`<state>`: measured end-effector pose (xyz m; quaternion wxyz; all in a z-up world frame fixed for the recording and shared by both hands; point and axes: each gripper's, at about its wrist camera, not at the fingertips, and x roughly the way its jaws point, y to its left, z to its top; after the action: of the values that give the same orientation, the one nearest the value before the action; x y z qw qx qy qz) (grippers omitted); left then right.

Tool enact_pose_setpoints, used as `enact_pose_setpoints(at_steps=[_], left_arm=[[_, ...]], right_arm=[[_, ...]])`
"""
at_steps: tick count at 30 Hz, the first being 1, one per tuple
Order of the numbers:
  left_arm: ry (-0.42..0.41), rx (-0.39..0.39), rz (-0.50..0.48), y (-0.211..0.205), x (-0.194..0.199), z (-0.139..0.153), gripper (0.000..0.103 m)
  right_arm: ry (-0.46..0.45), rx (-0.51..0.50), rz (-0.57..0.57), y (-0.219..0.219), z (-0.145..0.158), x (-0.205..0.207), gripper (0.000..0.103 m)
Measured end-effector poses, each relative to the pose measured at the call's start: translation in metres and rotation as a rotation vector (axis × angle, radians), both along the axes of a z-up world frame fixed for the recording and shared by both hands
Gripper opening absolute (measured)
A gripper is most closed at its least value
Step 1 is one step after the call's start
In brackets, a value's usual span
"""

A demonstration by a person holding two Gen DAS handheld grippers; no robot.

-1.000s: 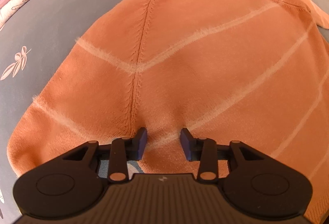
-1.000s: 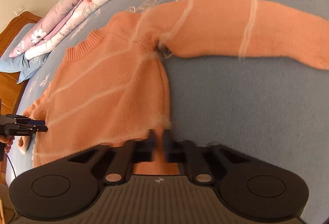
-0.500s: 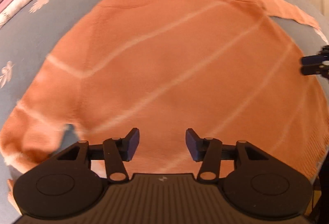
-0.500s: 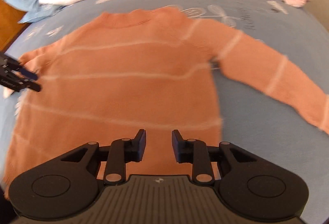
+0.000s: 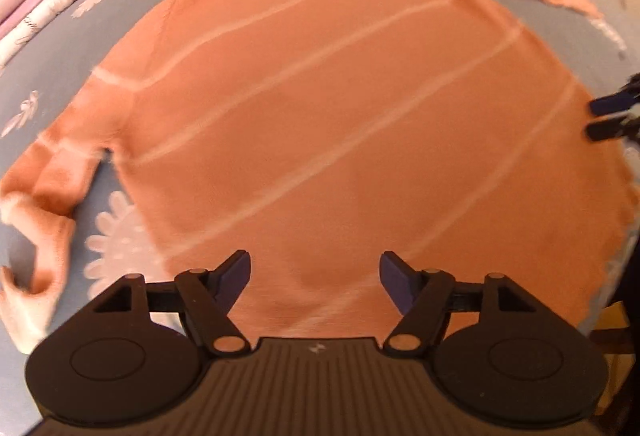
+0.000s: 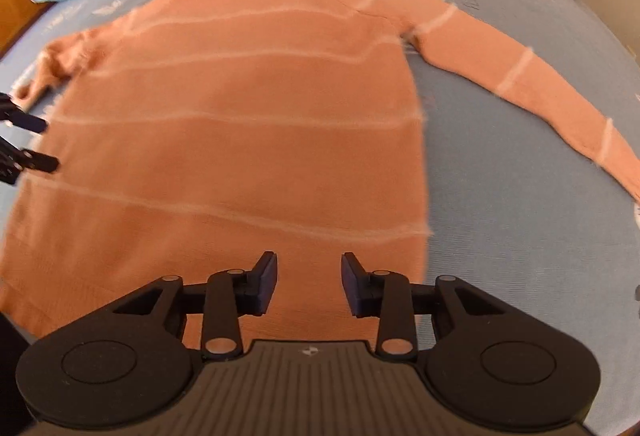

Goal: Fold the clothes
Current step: 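Move both open grippers over the ribbed hem, surveying the sweater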

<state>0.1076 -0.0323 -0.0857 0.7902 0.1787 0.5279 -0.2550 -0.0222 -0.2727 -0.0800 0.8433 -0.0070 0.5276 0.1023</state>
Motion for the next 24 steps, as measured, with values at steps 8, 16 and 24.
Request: enact_pose_setpoints(at_steps=[8,16,24], left_arm=[[0.046,0.041,0.015,-0.035,-0.06,-0.046,0.077],[0.01,0.003,0.176,0.013,-0.084,-0.009,0.074],[-0.021,0.036,0.284,0.048,-0.11,0.038,0.077]], right_arm=[[0.015,0.039,-0.01,0.013,-0.022,-0.036,0.052],[0.021,0.018,-0.202,-0.041,0.002,-0.06,0.06],[-0.096,-0.04,-0.06,-0.004,0.019,-0.083,0.065]])
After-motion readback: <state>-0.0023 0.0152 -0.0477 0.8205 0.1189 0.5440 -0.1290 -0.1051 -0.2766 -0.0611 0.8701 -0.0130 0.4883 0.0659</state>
